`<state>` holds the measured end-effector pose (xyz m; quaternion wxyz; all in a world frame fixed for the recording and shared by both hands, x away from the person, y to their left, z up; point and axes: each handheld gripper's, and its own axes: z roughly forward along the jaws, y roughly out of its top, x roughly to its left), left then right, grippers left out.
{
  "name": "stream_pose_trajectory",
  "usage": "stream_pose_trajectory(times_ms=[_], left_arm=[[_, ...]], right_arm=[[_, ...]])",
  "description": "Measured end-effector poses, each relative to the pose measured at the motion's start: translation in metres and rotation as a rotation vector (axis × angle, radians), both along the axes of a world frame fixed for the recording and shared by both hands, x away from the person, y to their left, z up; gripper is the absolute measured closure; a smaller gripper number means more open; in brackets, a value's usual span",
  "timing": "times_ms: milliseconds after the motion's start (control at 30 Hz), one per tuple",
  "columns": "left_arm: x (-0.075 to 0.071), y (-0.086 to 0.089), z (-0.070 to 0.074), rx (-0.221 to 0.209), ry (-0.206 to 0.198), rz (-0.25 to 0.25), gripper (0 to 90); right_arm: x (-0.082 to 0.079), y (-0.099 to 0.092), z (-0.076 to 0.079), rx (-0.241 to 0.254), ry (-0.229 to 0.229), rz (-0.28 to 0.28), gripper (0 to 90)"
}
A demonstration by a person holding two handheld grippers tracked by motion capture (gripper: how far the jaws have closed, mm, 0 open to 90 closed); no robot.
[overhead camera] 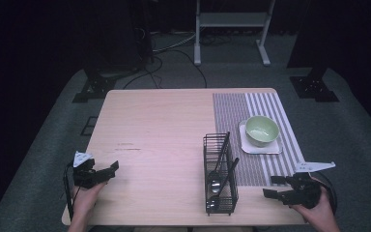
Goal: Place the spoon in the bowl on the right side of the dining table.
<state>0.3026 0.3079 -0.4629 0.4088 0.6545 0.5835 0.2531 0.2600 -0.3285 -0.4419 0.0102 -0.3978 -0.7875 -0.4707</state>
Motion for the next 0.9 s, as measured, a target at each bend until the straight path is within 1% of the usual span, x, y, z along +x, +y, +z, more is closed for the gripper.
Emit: stream_pose_trajectory(times_ms=[100, 433, 600, 900], left_arm=[[0.000, 0.000, 0.000, 0.003, -0.001, 0.000, 0.4], [-0.001, 0.000, 0.000, 0.006, -0.002, 0.000, 0.4], [-0.001, 0.000, 0.000, 0.007, -0.002, -0.001, 0.4], [-0.001, 0.000, 0.000, 0.010, -0.004, -0.004, 0.4]], right_arm=[[0.001, 0.003, 0.003, 0.002, 0.002, 0.012, 20.5], [0.004, 0.021, 0.020, -0.021, -0.006, 0.064, 20.5], [0.005, 0.027, 0.028, -0.007, -0.013, 0.086, 20.7], [0.007, 0.038, 0.040, 0.021, -0.011, 0.129, 21.8]])
